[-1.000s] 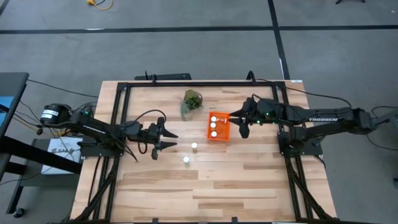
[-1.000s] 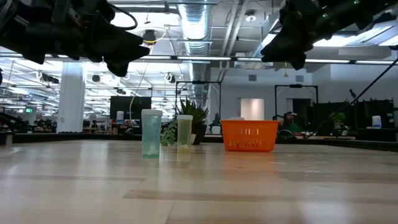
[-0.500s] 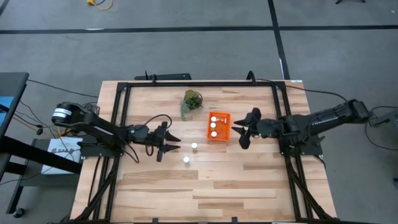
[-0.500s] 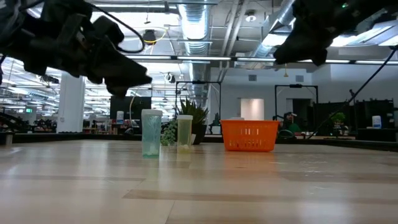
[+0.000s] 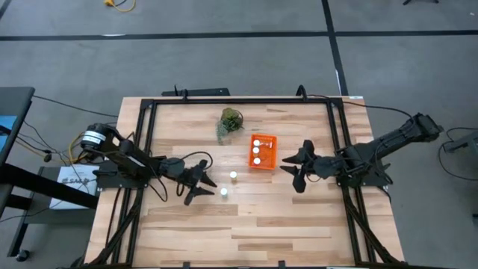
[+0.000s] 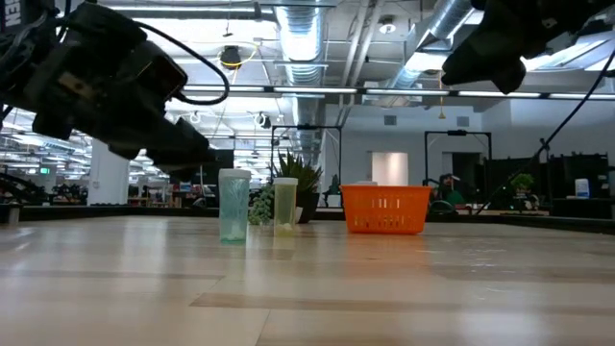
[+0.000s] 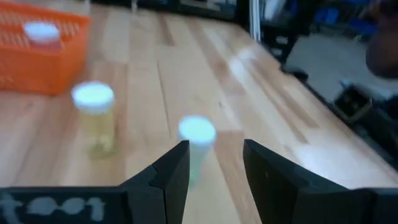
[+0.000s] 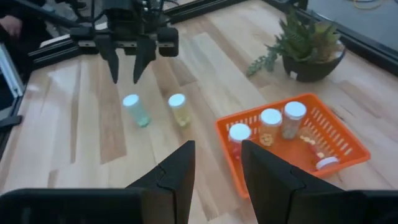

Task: Pick and place pill bottles into a basket
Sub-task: Put the blue pill bottle into the basket

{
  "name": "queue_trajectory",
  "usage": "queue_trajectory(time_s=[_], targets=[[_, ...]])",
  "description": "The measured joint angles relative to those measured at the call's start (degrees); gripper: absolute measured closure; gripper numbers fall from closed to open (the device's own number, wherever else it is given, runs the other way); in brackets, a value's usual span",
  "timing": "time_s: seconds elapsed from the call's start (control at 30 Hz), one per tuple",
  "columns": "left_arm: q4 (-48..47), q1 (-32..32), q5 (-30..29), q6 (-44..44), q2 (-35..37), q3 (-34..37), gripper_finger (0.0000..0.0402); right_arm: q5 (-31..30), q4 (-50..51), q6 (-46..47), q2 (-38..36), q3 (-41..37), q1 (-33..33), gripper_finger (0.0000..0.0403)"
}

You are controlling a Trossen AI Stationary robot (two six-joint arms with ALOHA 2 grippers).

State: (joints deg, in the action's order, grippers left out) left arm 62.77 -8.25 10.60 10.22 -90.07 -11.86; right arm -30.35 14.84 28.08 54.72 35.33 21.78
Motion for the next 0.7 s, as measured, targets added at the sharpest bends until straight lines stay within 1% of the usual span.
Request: queue_trajectory(time_s=[0.1,0.33,0.7], targets=[[-3.28,-0.15,-0.2,-0.8,-0.01,0.0,0.0263,0.0,0.34,0.0,0.0,0.0,1.15,0.028],[-6.57,-0.13,-4.73,-5.67,-0.01,0.0,0.0262,-0.02,0.56,-0.02,0.0,0.0,2.33,0.028],[-7.05,-0.13,-4.37,-5.71,-0.01,0.0,0.026,0.43,0.58,0.0,0.0,0.0,2.31,0.028]])
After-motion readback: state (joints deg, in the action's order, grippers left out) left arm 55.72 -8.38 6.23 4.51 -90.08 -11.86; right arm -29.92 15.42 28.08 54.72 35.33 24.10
